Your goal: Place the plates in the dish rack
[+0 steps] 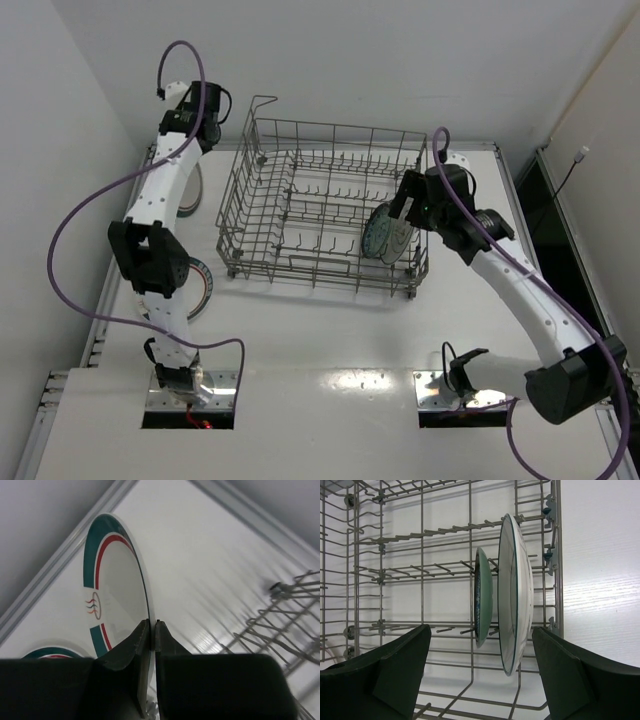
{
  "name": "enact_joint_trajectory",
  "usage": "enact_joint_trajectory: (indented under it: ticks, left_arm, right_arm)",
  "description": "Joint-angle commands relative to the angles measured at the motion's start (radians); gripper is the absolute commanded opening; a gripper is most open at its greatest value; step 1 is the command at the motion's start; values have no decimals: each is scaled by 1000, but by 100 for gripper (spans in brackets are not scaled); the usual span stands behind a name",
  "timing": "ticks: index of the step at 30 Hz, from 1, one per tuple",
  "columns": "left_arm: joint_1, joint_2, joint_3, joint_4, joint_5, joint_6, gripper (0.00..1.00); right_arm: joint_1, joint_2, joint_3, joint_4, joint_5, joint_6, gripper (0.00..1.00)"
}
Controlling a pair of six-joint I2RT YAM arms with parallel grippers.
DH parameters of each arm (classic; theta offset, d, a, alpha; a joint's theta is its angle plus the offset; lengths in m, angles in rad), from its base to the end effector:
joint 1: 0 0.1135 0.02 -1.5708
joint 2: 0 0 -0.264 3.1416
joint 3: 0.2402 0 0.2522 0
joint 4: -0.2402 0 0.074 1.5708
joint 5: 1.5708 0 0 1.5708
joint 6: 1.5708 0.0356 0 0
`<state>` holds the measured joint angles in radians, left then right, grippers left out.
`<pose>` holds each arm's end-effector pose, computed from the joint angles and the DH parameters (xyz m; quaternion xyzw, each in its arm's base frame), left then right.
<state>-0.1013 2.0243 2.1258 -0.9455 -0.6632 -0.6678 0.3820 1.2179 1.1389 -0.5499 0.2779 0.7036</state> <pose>0.4411 -0.0228 0.3591 -0.3581 0.8162 0.1560 0.4257 0.2497 0.0898 0.3380 0.2033 0.8611 0.1264 0.4485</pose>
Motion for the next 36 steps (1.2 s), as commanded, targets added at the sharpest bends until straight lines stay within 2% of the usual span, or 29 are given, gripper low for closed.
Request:
enact_joint_trajectory:
  ticks: [1, 7, 9, 10, 11, 12, 13, 14, 18, 21, 23, 31, 36]
  left_arm:
    - [-32, -137, 46, 0, -87, -30, 0]
    - [-96, -387, 66, 184, 146, 36, 0]
    - [-120, -446, 21, 230, 279, 36, 0]
    - [-129, -525, -28, 337, 351, 36, 0]
    - [-129, -573, -170, 412, 434, 7, 0]
    - [-129, -617, -238, 489, 612, -10, 0]
    - [-138, -654, -295, 610, 675, -27, 0]
    - [-162, -695, -352, 643, 710, -61, 0]
    - [-363, -659, -372, 680, 853, -58, 0]
    - [-467, -638, -438, 711, 866, -58, 0]
    - [-494, -627, -480, 741, 884, -58, 0]
    - [-563, -596, -653, 835, 800, -114, 0]
    - [-583, -576, -675, 873, 769, -147, 0]
  right_arm:
    - [-3, -40, -2, -1, 18, -3, 80]
    - [-3, -95, -36, -12, 49, 11, 81]
    - [-3, -113, -47, -1, 69, 26, 87]
    - [-3, -129, -59, -1, 69, 39, 88]
    - [-3, -129, -73, 10, 79, 39, 88]
    - [-3, -142, -73, 10, 92, 49, 88]
    - [-3, -143, -83, 10, 92, 50, 90]
    - [-12, -153, -84, 10, 92, 59, 90]
    - [-12, -162, -93, 10, 101, 69, 90]
    - [-12, -162, -102, 19, 101, 69, 90]
    - [-12, -162, -111, 19, 101, 79, 90]
    - [-21, -172, -120, 19, 92, 79, 90]
    - [-45, -181, -139, 28, 69, 69, 90]
